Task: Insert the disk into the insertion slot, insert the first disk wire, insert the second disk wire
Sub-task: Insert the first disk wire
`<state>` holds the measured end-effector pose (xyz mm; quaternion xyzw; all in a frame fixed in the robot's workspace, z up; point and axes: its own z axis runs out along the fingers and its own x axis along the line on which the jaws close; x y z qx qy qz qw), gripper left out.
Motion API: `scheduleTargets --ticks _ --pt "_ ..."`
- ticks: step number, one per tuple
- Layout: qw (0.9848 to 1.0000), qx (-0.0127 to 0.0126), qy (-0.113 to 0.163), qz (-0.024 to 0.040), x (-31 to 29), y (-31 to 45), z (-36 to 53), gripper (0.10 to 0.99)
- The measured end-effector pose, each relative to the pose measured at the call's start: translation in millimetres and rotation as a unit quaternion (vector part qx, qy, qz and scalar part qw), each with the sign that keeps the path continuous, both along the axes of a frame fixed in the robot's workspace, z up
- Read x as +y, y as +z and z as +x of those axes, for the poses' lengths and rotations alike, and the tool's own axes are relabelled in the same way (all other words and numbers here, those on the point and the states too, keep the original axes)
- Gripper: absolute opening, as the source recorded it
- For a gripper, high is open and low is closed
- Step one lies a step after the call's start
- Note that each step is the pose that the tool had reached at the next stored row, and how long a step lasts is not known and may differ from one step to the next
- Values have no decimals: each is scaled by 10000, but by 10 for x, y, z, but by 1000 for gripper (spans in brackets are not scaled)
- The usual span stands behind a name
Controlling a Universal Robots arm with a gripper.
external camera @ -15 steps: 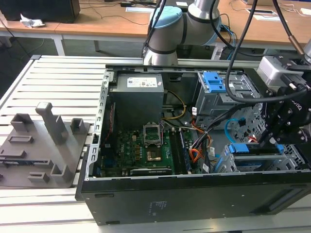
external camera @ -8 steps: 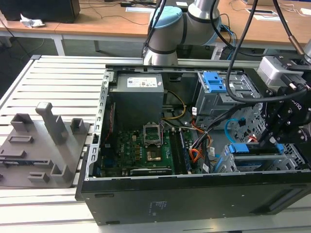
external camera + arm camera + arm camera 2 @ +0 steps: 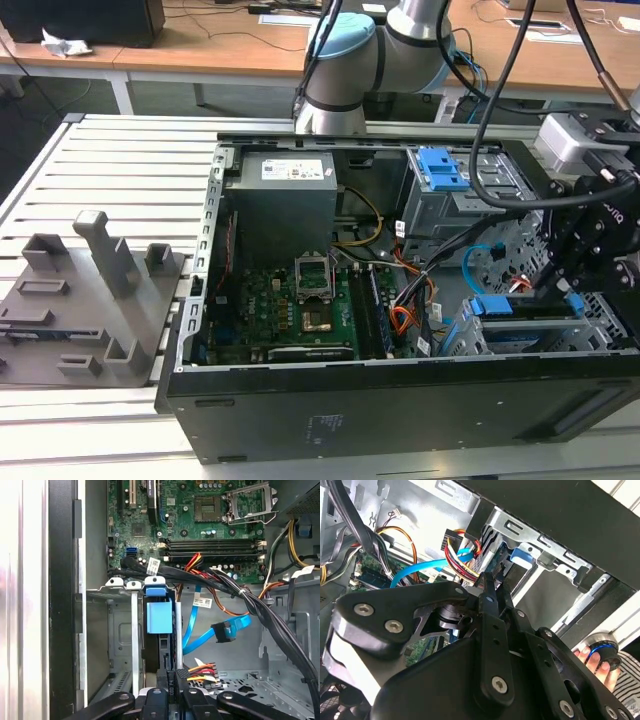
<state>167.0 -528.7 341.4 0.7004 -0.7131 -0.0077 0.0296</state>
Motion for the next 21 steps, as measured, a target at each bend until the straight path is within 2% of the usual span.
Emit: scheduleTargets --ticks 3,5,9,15,21 --pt "10000 31 0 20 0 -21 14 180" --pt "10000 54 0 59 -1 -40 22 180" --pt "9999 78 0 82 -1 -49 55 180" --pt "9999 79 1 137 -37 -45 52 180" --pt "9999 85 0 141 -52 -58 66 180"
